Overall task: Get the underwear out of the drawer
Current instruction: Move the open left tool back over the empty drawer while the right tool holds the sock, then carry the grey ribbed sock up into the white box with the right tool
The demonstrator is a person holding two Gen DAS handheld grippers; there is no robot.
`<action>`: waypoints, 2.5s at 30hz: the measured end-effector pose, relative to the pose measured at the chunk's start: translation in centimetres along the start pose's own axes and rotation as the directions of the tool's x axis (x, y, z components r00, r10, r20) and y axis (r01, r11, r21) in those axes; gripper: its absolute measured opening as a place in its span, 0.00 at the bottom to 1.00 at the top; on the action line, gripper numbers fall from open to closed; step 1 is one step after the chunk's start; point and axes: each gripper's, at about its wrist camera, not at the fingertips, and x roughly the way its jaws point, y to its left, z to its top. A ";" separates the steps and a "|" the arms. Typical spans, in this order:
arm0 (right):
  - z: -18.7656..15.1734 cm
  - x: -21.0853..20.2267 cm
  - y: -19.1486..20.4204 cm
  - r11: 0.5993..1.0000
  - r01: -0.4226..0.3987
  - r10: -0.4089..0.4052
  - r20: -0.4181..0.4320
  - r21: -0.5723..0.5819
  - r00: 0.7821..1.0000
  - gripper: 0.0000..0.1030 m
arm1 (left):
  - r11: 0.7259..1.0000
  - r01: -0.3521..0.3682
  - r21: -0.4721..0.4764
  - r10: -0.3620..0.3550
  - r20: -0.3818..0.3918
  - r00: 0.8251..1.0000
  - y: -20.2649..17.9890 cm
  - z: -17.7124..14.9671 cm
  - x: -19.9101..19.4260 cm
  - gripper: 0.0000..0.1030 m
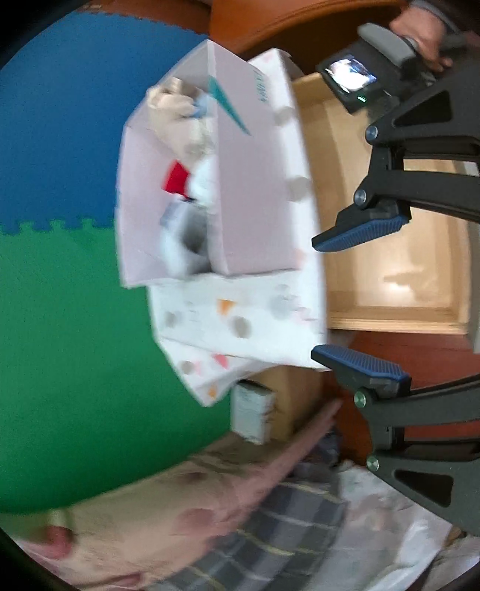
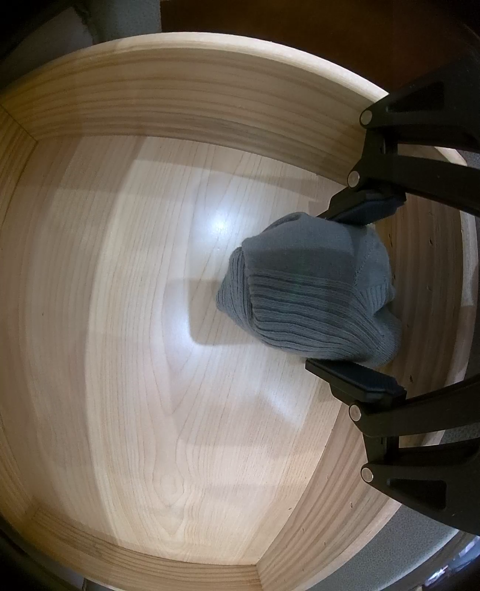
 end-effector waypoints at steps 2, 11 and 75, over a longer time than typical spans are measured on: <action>0.0 -0.1 -0.1 1.000 -0.002 0.002 0.004 0.002 1.000 0.59 | 1.000 -0.016 -0.018 0.015 -0.032 0.999 0.4 -1.8 1.4 0.52; -0.4 -0.5 0.8 0.999 0.027 -0.026 0.033 -0.028 0.999 0.53 | 1.000 0.002 -0.022 -0.004 -0.104 0.995 -1.1 -7.3 5.1 0.52; -7.2 -26.2 -1.5 0.996 -0.089 0.065 0.717 -0.003 0.695 0.47 | 0.994 -0.023 -0.107 0.015 -0.070 0.997 -1.2 -10.1 6.2 0.52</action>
